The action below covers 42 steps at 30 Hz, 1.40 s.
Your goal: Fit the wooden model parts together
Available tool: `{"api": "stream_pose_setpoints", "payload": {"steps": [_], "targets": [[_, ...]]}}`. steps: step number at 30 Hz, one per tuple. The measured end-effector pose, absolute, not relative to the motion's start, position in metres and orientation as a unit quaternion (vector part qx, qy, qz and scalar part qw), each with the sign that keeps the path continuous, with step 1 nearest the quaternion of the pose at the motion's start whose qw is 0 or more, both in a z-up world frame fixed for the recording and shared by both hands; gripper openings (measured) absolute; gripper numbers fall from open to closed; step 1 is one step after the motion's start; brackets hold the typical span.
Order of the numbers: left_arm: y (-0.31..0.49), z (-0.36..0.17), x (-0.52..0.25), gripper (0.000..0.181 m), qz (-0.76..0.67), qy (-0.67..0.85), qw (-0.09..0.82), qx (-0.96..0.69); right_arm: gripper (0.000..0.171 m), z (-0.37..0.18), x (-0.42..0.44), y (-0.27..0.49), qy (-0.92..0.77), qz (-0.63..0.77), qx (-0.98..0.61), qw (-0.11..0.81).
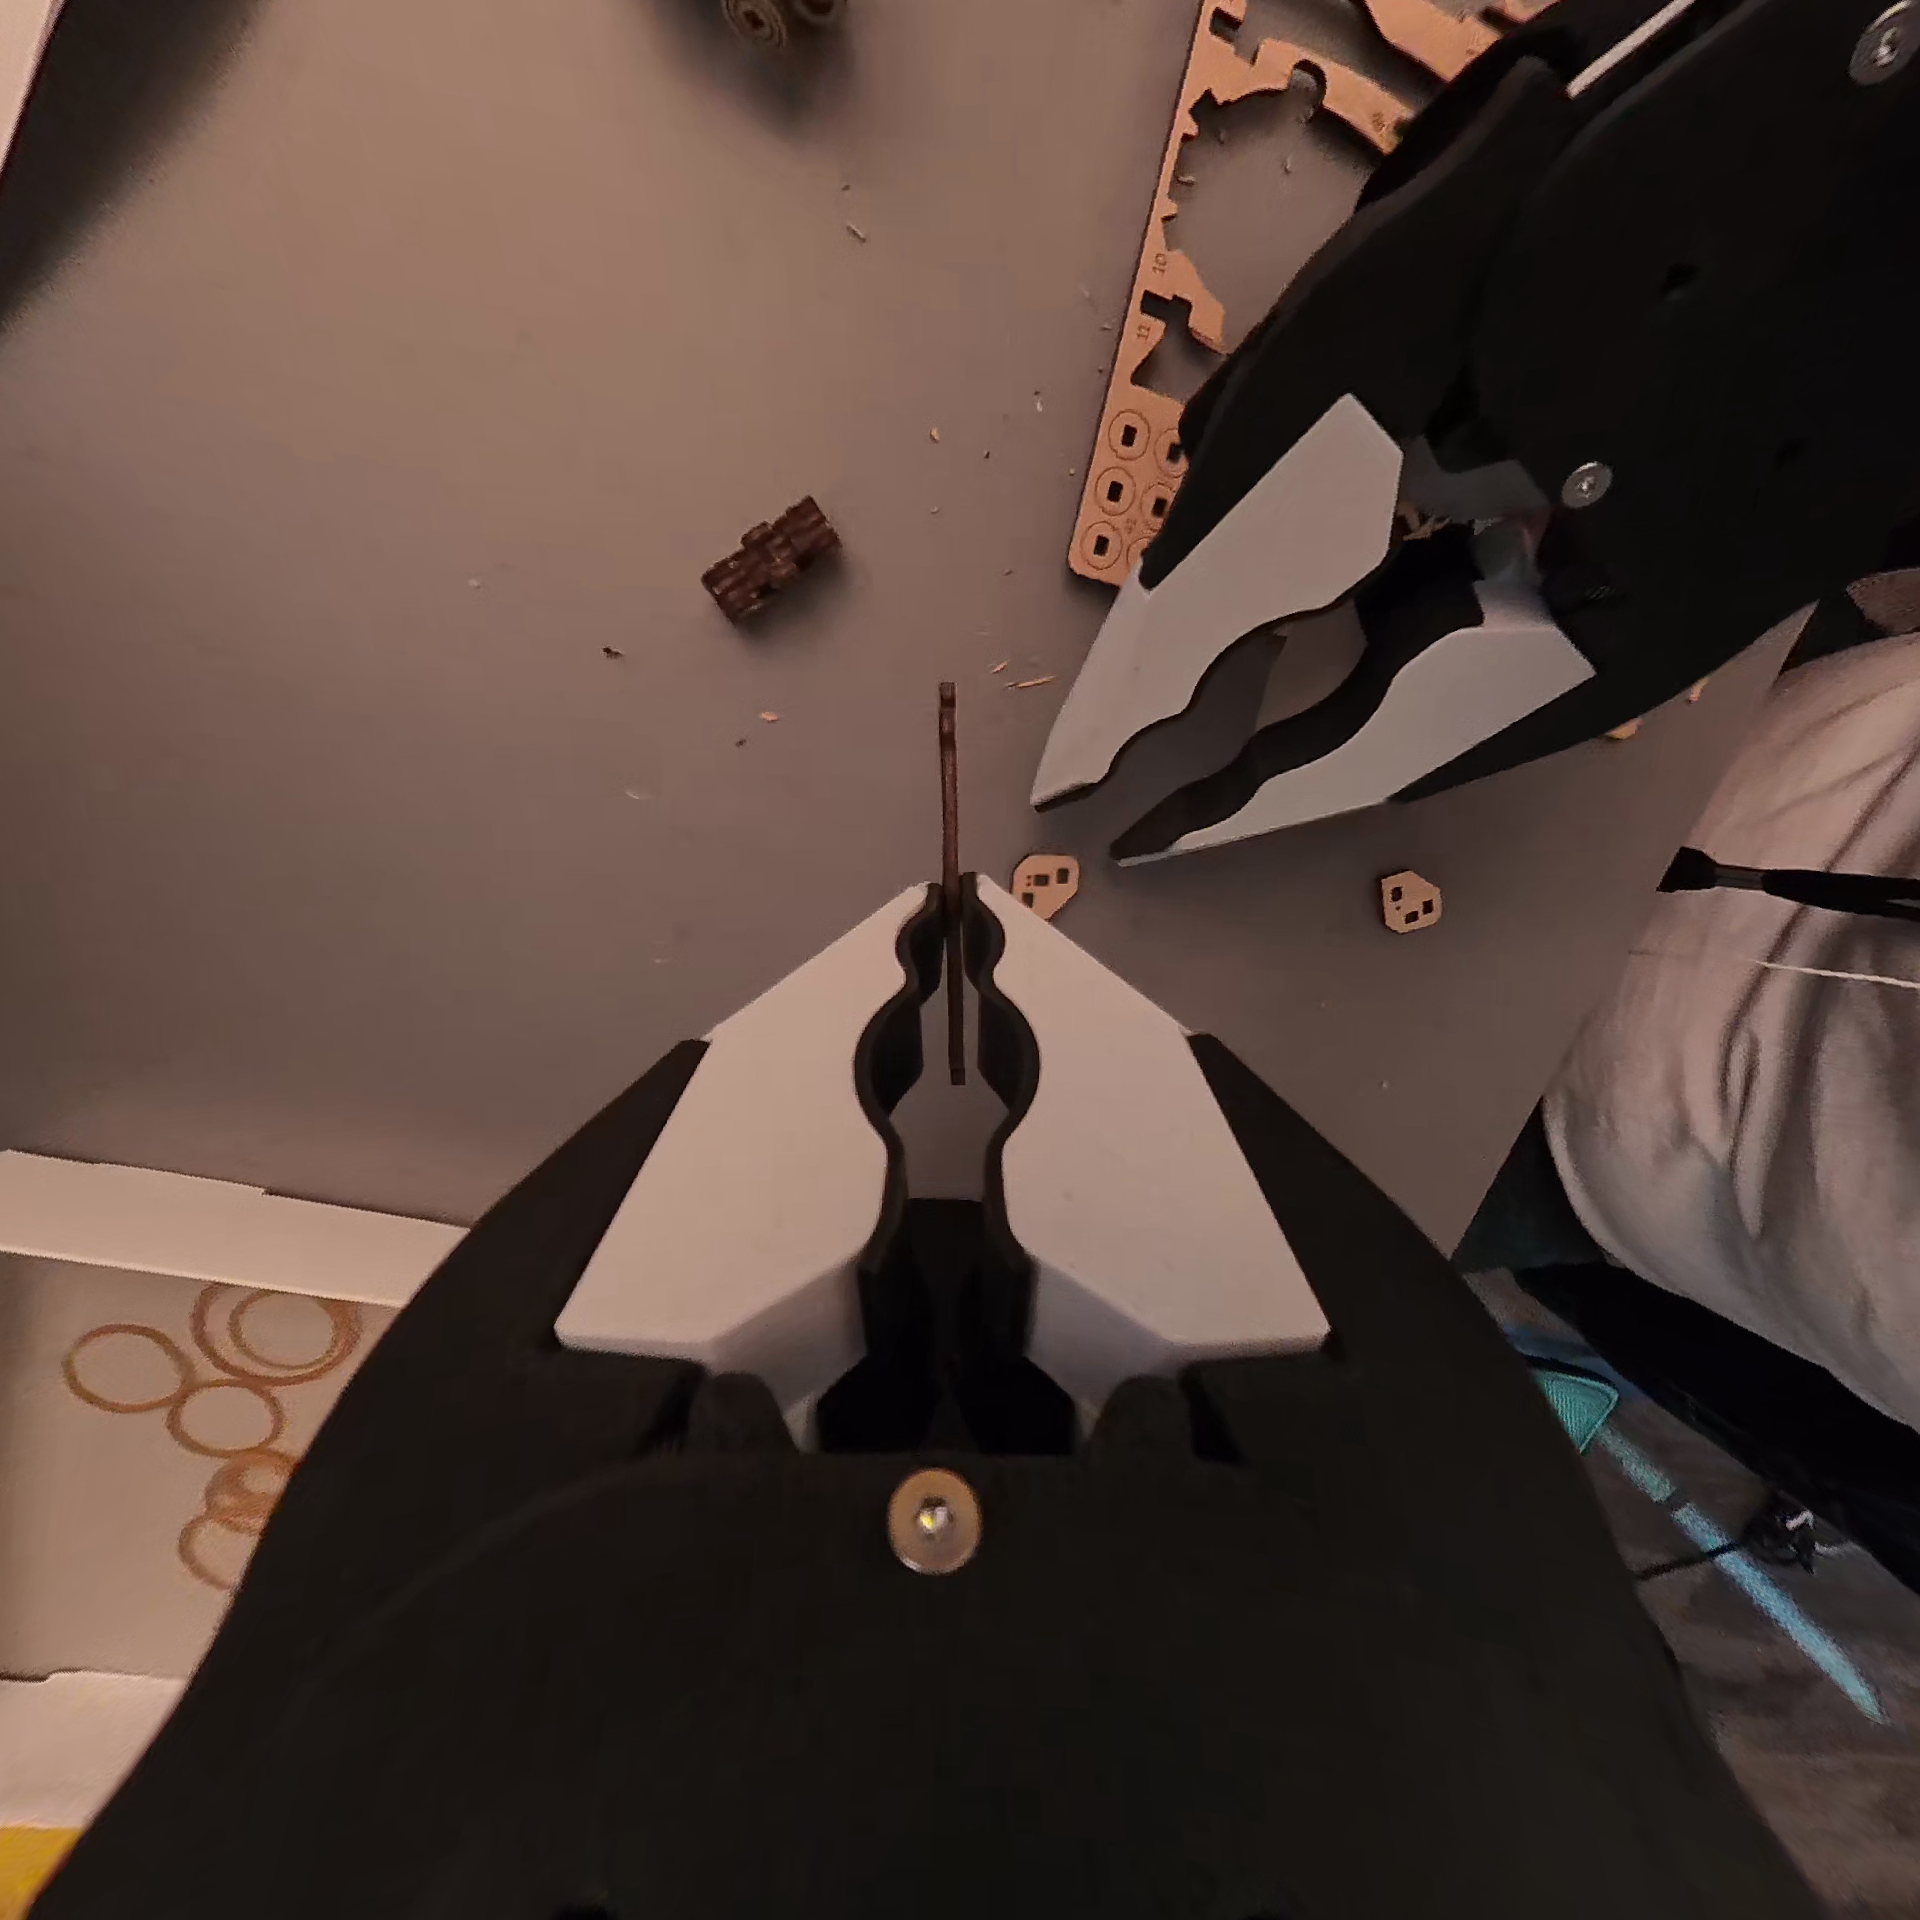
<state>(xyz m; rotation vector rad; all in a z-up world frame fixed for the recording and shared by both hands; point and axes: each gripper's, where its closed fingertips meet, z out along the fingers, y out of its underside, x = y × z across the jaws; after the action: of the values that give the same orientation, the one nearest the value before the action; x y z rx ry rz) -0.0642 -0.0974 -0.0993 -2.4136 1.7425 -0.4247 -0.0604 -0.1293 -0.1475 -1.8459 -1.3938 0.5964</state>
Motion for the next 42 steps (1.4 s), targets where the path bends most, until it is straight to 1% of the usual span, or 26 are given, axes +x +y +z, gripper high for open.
{"api": "stream_pose_setpoints", "payload": {"steps": [7,19,22,26,28,30,32,38,42], "targets": [[-0.111,-0.105,-0.058,0.001,-0.159,0.565,0.099,-0.804,0.022,-0.148,-0.06,-0.136,-0.55,0.244,-0.72,0.347],[-0.12,-0.117,-0.066,0.0,-0.155,0.56,0.1,-0.808,0.022,-0.147,-0.069,-0.143,-0.543,0.239,-0.72,0.359],[-0.128,-0.117,-0.067,0.001,-0.164,0.556,0.075,-0.811,0.022,-0.145,-0.07,-0.145,-0.539,0.246,-0.72,0.361],[-0.118,-0.112,-0.072,0.001,-0.165,0.547,0.071,-0.817,0.022,-0.141,-0.071,-0.147,-0.533,0.258,-0.719,0.365],[-0.11,-0.104,-0.067,0.0,-0.204,0.532,0.087,-0.817,0.022,-0.139,-0.071,-0.148,-0.535,0.257,-0.716,0.367],[-0.113,-0.098,-0.067,0.0,-0.257,0.503,0.058,-0.823,0.022,-0.14,-0.07,-0.146,-0.538,0.248,-0.716,0.37],[-0.11,-0.097,-0.068,0.0,-0.278,0.492,0.052,-0.823,0.022,-0.142,-0.07,-0.146,-0.541,0.242,-0.716,0.37],[-0.114,-0.093,-0.072,0.0,-0.279,0.516,0.04,-0.809,0.022,-0.148,-0.071,-0.146,-0.537,0.246,-0.721,0.361],[-0.121,-0.093,-0.071,0.001,-0.264,0.537,0.035,-0.8,0.021,-0.143,-0.069,-0.142,-0.535,0.239,-0.716,0.379]]}}
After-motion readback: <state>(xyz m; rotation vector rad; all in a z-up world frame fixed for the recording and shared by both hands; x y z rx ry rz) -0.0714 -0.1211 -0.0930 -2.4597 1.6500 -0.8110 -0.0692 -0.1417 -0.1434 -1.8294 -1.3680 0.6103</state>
